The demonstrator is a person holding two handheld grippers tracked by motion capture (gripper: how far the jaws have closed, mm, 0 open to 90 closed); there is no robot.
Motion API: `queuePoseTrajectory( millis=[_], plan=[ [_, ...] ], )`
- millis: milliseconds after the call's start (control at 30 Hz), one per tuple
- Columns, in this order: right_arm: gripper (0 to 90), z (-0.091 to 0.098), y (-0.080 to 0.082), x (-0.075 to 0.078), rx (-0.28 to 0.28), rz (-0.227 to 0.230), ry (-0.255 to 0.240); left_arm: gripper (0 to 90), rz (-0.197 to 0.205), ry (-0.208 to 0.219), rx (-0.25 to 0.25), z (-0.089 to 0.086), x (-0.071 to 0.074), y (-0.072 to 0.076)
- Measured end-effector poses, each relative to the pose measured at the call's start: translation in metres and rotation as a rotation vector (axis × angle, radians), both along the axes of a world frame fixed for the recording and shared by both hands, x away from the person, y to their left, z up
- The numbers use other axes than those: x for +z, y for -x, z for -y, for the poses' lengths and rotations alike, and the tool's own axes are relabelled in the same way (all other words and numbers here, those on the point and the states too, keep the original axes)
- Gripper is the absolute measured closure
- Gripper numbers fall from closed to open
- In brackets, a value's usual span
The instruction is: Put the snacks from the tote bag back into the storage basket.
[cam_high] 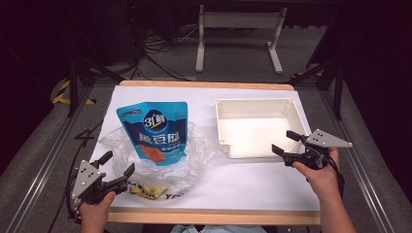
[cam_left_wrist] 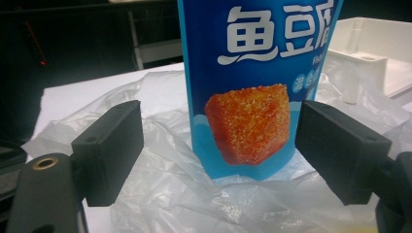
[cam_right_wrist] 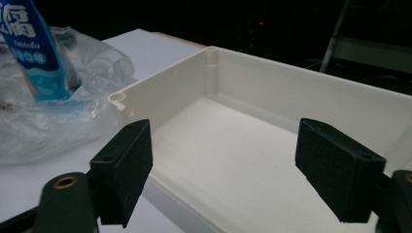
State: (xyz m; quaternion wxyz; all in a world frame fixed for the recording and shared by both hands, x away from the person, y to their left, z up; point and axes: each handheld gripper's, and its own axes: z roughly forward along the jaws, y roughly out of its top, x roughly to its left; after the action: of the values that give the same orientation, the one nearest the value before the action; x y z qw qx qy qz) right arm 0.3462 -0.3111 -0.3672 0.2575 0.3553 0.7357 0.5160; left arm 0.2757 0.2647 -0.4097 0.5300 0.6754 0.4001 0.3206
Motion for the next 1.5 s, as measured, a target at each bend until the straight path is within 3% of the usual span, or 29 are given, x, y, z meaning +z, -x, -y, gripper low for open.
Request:
queuePoseTrajectory(
  millis=[133, 367, 500, 633, 800, 1200, 1500],
  plan=[
    [21.3, -0.004, 0.003, -0.002, 0.012, 0.048, -0.016, 18.8, 0.015, 0.023, -0.002, 0.001, -0.001, -0.001],
    [21.2, -0.012, 0.004, -0.002, 0.026, 0.061, 0.03, 18.9, 0.003, 0.04, 0.003, -0.002, -0.001, -0.004],
    [20.8, -0.009, 0.004, -0.001, 0.019, 0.063, 0.007, 18.9, 0.008, 0.042, 0.008, -0.003, -0.001, -0.003],
    [19.7, -0.009, 0.005, 0.002, 0.029, 0.095, -0.017, 18.9, 0.006, 0.037, 0.01, -0.003, 0.0, -0.001],
    [19.7, -0.012, 0.004, 0.005, 0.044, 0.106, -0.003, 19.0, 0.011, 0.034, 0.019, -0.004, 0.0, -0.001],
    [18.5, -0.033, 0.001, 0.031, 0.128, 0.129, 0.0, 19.1, 0.017, 0.029, 0.023, -0.003, -0.001, 0.0],
    [16.8, -0.047, -0.006, 0.049, 0.21, 0.159, -0.067, 19.1, 0.017, 0.027, 0.02, -0.003, -0.001, 0.0]
  ],
)
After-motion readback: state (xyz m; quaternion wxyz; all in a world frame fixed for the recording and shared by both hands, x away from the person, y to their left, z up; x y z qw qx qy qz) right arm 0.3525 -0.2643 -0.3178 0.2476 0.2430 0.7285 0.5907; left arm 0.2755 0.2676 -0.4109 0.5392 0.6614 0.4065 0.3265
